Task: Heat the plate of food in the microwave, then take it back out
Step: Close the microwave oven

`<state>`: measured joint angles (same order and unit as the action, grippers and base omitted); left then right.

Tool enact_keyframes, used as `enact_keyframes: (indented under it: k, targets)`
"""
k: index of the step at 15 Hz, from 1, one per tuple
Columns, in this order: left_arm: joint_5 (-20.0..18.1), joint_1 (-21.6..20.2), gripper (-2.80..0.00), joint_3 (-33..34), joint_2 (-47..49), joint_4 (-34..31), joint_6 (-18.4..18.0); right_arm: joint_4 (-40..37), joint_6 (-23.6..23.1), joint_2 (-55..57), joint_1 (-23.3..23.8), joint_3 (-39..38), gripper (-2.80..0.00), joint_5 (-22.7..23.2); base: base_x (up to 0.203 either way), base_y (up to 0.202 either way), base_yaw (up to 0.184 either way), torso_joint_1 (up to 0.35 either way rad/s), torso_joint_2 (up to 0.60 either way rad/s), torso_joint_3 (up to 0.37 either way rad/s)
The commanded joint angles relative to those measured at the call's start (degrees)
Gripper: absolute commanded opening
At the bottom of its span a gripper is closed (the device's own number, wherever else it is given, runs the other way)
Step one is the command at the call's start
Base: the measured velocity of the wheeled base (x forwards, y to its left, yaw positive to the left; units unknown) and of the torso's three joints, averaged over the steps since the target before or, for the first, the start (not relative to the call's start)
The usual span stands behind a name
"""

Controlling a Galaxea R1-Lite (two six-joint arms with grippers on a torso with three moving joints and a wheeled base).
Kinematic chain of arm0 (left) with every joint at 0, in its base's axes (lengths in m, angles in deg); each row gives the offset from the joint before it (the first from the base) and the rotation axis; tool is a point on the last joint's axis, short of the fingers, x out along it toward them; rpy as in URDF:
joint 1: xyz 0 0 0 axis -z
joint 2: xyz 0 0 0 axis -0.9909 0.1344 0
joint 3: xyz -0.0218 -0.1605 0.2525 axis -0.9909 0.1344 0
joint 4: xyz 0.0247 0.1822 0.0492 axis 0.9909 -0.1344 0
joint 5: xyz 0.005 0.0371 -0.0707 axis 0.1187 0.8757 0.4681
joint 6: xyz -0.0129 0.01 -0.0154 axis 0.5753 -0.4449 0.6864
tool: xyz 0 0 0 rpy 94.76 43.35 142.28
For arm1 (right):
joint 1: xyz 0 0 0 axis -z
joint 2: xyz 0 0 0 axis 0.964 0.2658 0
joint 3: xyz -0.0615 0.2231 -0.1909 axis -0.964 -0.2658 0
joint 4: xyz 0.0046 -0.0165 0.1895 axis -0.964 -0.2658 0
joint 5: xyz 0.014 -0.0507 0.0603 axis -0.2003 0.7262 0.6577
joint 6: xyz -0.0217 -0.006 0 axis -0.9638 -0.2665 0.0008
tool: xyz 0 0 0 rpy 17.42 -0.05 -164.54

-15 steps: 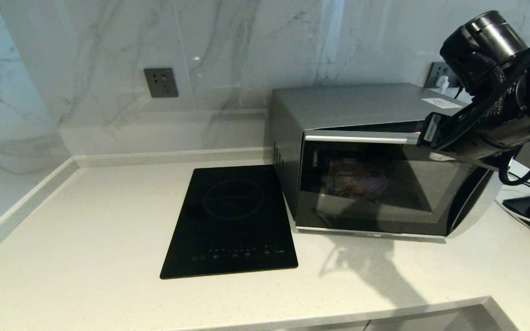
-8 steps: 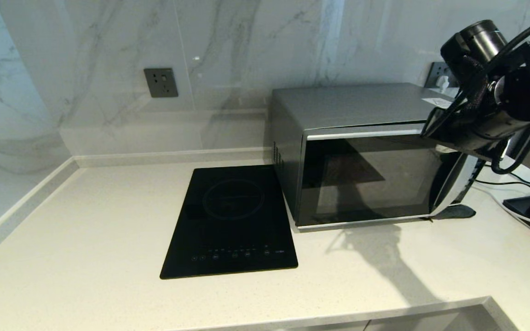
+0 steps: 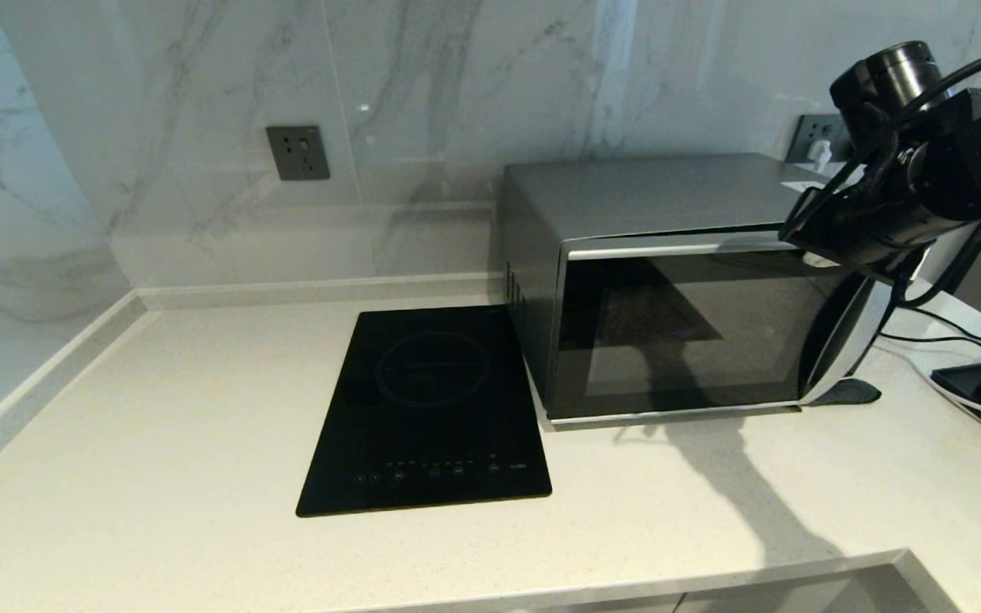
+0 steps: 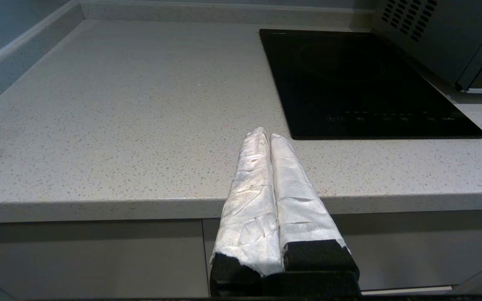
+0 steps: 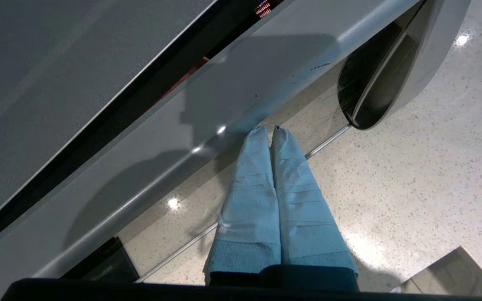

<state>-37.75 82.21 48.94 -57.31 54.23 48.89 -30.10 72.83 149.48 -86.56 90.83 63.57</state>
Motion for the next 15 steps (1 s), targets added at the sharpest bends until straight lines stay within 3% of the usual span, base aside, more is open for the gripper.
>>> enact_keyframes:
  k: [1, 15]
  targets:
    - [0.03, -0.01, -2.8, 0.0, 0.09, 0.02, 0.06, -0.2, 0.36, 0.12, 0.72, 0.01, -2.8, 1.0, 0.0, 0.0, 0.0, 0.0, 0.0, 0.0]
    - [0.03, -0.01, -2.8, 0.0, 0.09, 0.02, 0.06, -0.29, 0.37, -0.55, 2.05, -0.02, -2.8, 3.25, 0.0, 0.0, 0.0, 0.0, 0.0, 0.0]
